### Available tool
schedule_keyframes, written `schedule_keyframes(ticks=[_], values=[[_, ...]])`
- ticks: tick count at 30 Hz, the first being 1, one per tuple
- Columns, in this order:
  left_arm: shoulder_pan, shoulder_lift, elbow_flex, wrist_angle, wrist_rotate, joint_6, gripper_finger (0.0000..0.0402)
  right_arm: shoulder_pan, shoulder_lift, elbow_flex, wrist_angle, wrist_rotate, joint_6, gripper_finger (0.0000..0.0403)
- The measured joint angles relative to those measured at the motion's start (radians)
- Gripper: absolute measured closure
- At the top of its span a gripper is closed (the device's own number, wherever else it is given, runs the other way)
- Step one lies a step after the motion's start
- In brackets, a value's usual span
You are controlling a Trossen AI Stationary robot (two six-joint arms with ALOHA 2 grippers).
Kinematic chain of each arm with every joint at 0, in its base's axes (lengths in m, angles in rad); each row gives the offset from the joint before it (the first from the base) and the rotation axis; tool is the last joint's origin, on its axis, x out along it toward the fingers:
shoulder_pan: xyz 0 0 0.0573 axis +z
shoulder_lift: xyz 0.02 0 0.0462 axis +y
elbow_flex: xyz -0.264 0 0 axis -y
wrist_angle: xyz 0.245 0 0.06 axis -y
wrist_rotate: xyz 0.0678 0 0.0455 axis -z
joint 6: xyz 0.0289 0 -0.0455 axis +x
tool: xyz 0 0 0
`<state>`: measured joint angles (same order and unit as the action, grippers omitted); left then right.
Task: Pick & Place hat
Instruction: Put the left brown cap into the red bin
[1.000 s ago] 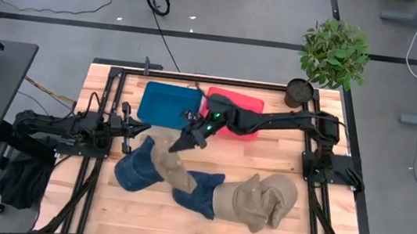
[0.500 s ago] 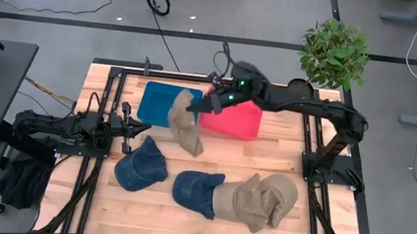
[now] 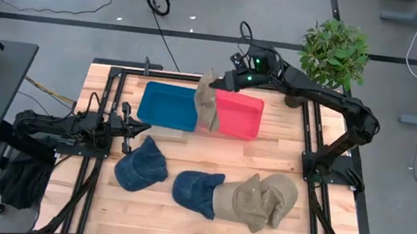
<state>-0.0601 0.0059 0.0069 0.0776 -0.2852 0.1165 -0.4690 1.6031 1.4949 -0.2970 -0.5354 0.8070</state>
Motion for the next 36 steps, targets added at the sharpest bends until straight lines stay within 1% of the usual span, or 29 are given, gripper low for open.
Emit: schedule_keyframes(ticks=[4, 8, 11, 13, 16, 20, 24, 30, 34, 36], values=[[0.000, 0.000, 0.000, 0.000, 0.000, 0.000, 0.0399, -0.044, -0.014, -0.126, 0.067, -0.003, 0.053, 0.0403], [0.000, 0.000, 0.000, 0.000, 0.000, 0.000, 0.0399, -0.081, -0.068, -0.309, 0.309, -0.042, 0.130, 0.0403], [0.000, 0.000, 0.000, 0.000, 0.000, 0.000, 0.0399, -0.103, -0.124, -0.441, 0.433, -0.024, 0.186, 0.0403], [0.000, 0.000, 0.000, 0.000, 0.000, 0.000, 0.0399, -0.119, -0.162, -0.513, 0.466, -0.016, 0.209, 0.0403], [0.000, 0.000, 0.000, 0.000, 0.000, 0.000, 0.0399, -0.134, -0.197, -0.610, 0.469, 0.004, 0.208, 0.0403], [0.000, 0.000, 0.000, 0.000, 0.000, 0.000, 0.0399, -0.154, -0.192, -0.726, 0.468, 0.020, 0.199, 0.0403], [0.000, 0.000, 0.000, 0.000, 0.000, 0.000, 0.0399, -0.175, -0.184, -0.790, 0.481, 0.039, 0.163, 0.0403], [0.000, 0.000, 0.000, 0.000, 0.000, 0.000, 0.0399, -0.220, -0.197, -0.795, 0.483, 0.019, 0.126, 0.0403], [0.000, 0.000, 0.000, 0.000, 0.000, 0.000, 0.0399, -0.275, -0.212, -0.795, 0.405, -0.018, 0.141, 0.0403], [0.000, 0.000, 0.000, 0.000, 0.000, 0.000, 0.0399, -0.296, -0.226, -0.795, 0.352, -0.020, 0.132, 0.0403]])
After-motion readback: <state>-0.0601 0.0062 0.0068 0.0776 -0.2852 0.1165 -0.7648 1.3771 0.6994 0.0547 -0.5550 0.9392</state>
